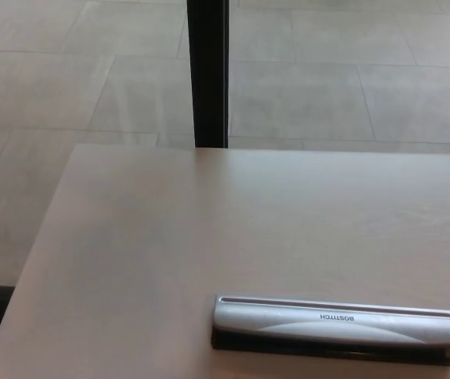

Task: A hole pucnch is kept on the middle on the desk infront of the robot and the robot uses both its hands as fists to press on it and use it

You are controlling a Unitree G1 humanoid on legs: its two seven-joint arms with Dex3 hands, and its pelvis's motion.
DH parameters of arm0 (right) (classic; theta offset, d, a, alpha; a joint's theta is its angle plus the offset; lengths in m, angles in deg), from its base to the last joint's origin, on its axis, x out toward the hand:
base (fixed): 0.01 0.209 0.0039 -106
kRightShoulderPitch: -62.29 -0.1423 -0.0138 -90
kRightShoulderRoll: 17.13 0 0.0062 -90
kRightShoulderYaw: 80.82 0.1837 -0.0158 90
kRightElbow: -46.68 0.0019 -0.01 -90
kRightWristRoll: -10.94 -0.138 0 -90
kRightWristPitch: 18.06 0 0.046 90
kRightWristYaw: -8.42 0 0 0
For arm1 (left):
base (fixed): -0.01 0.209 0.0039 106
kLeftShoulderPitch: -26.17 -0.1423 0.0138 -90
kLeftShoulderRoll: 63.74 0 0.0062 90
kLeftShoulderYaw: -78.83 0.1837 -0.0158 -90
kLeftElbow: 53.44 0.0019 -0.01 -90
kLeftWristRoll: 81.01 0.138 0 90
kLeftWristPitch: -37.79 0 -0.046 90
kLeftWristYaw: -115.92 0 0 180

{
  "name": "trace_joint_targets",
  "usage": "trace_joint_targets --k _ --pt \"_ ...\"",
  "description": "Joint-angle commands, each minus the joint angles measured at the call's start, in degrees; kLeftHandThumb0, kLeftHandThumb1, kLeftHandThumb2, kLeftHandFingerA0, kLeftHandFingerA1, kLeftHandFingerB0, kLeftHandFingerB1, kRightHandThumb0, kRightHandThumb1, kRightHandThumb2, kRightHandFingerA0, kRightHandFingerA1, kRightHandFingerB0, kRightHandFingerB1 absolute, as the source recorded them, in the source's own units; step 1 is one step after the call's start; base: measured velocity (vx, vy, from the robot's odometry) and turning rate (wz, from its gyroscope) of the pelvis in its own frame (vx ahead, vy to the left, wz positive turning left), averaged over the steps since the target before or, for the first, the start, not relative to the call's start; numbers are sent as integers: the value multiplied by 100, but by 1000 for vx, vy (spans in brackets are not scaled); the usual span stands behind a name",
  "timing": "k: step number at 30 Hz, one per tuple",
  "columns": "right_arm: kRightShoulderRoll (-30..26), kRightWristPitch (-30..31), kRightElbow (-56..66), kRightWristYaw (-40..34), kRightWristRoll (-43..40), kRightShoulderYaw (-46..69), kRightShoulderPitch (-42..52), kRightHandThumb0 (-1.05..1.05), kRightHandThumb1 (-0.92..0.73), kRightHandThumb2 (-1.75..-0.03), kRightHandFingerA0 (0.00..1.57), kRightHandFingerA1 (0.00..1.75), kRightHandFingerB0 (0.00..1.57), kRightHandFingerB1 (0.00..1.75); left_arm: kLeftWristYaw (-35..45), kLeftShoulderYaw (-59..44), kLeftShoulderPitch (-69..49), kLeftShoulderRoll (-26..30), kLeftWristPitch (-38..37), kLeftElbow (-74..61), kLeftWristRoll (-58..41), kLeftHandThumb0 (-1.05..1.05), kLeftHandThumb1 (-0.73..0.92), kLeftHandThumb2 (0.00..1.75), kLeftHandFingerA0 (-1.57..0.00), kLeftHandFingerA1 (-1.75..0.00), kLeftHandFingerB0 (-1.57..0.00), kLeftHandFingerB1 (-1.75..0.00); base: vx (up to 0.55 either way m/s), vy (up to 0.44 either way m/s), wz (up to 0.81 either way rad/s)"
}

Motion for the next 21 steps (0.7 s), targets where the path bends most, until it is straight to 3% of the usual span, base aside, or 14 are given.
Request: trace_joint_targets --k 1,2,4,5,7,8,9,10,11,13,14,17,20,21 --pt "407 868 -2535 527 -2033 1736 -66 -57 -74 -67 105 119 71 115 726 -2382 -1893 -778 789 1627 -2006 -50 51 85 -101 -164 -66 -77 0 0 0" --pt "571 819 -2469 431 -2044 1745 -120 -57 -74 -67 106 117 72 130 626 -2439 -1938 -878 816 1748 -1989 -49 53 81 -104 -161 -79 -98 0 0 0" --pt "644 877 -2533 327 -2042 1761 -197 -59 -75 -67 109 111 74 130 642 -2482 -1968 -983 750 1887 -1954 -48 54 85 -99 -168 -82 -98 0 0 0" --pt "815 822 -2637 443 -2076 1797 -260 -56 -77 -70 103 111 77 141 696 -2558 -1985 -1116 661 2174 -1911 -49 37 99 -134 -140 -95 -108 0 0 0" --pt "1192 953 -2280 357 -2169 1827 -284 -57 -79 -71 95 118 65 131 690 -2549 -2032 -1252 505 2534 -1720 -49 34 100 -133 -141 -107 -119 0 0 0" --pt "1400 890 -2134 417 -2233 1857 -290 -58 -79 -72 85 118 62 130 832 -2525 -2086 -1295 505 2653 -1680 -45 40 105 -134 -141 -89 -105 0 0 0" --pt "1511 826 -2407 483 -2211 1868 -336 -54 -73 -72 83 104 73 136 794 -2301 -2184 -1307 571 2946 -1338 -48 54 91 -102 -142 -83 -106 0 0 0" --pt "1542 804 -2566 577 -2221 1893 -338 -51 -74 -70 83 107 65 112 865 -2232 -2201 -1322 527 3128 -1227 -58 46 99 -116 -116 -90 -94 0 0 0" --pt "1582 805 -2693 651 -2187 1889 -322 -53 -76 -70 76 102 51 88 913 -2102 -2238 -1333 539 3277 -1065 -62 60 76 -103 -106 -90 -95 0 0 0" --pt "1730 761 -2768 624 -2023 1760 -299 -54 -77 -71 71 94 60 91 1157 -1875 -2341 -1355 556 3450 -865 -65 66 73 -90 -95 -77 -91 0 0 0" --pt "1859 817 -2782 554 -1900 1642 -273 -54 -76 -70 66 90 56 83 1156 -1851 -2363 -1382 550 3526 -821 -48 53 79 -78 -88 -57 -85 0 0 0" --pt "2016 911 -2821 656 -1800 1450 -210 -51 -81 -71 61 104 43 84 1300 -1813 -2535 -1411 503 3501 -772 -51 56 81 -71 -82 -53 -77 0 0 0" --pt "2216 926 -2684 708 -1586 1097 -23 -51 -78 -71 60 106 48 86 1292 -1747 -2634 -1441 744 3283 -732 -50 55 81 -74 -89 -55 -79 0 0 0" --pt "2520 1016 -2141 702 -1552 925 142 -52 -74 -72 52 104 36 74 1483 -1644 -2512 -1262 806 3674 -606 -54 64 74 -77 -89 -54 -69 0 0 0"
